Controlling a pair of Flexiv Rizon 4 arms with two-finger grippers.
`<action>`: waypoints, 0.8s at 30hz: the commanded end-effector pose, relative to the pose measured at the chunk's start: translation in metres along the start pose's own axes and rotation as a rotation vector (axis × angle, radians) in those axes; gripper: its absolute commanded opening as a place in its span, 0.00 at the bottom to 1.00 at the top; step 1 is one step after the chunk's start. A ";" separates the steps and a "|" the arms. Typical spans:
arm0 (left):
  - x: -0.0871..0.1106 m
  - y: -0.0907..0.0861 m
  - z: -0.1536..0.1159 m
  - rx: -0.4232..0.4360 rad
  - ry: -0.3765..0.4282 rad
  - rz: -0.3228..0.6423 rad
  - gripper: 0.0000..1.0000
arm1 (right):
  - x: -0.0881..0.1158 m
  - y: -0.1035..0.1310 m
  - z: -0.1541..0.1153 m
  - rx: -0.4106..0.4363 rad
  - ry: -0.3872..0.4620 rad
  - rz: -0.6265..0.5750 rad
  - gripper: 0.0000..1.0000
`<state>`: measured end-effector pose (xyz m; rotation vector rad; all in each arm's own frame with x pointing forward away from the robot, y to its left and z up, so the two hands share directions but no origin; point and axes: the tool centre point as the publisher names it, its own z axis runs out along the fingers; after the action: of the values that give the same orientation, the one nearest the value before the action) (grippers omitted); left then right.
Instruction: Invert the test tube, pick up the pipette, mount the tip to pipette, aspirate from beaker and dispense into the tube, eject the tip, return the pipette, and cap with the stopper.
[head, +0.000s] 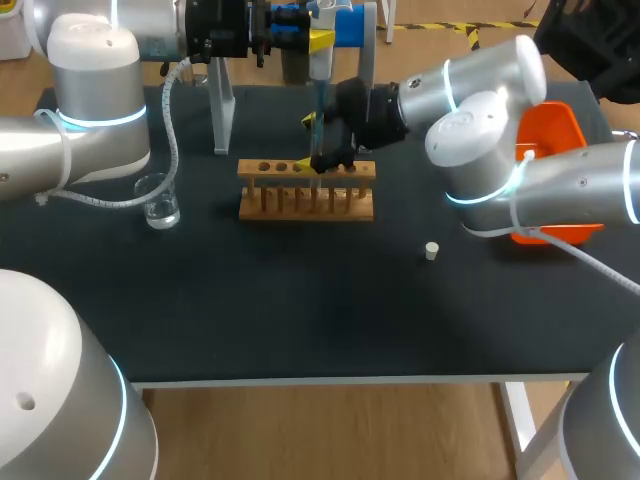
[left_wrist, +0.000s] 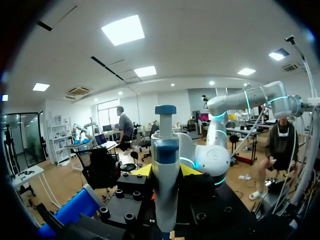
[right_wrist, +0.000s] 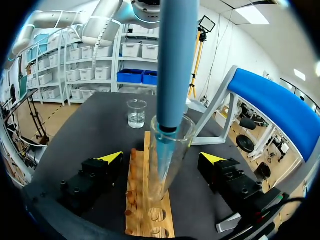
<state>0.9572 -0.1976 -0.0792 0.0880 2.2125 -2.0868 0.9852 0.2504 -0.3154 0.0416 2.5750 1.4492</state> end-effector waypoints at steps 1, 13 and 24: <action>-0.001 0.000 0.000 0.001 0.001 0.000 0.00 | 0.000 0.000 -0.001 0.003 0.002 0.000 1.00; 0.001 -0.011 0.003 -0.027 0.001 0.009 0.00 | 0.000 0.000 -0.001 0.003 0.002 0.000 1.00; 0.005 -0.021 0.006 -0.043 -0.002 0.017 0.00 | 0.000 0.000 -0.001 0.003 0.002 0.000 1.00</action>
<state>0.9526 -0.2039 -0.0615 0.1090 2.2442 -2.0378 0.9852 0.2506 -0.3154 0.0417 2.5748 1.4490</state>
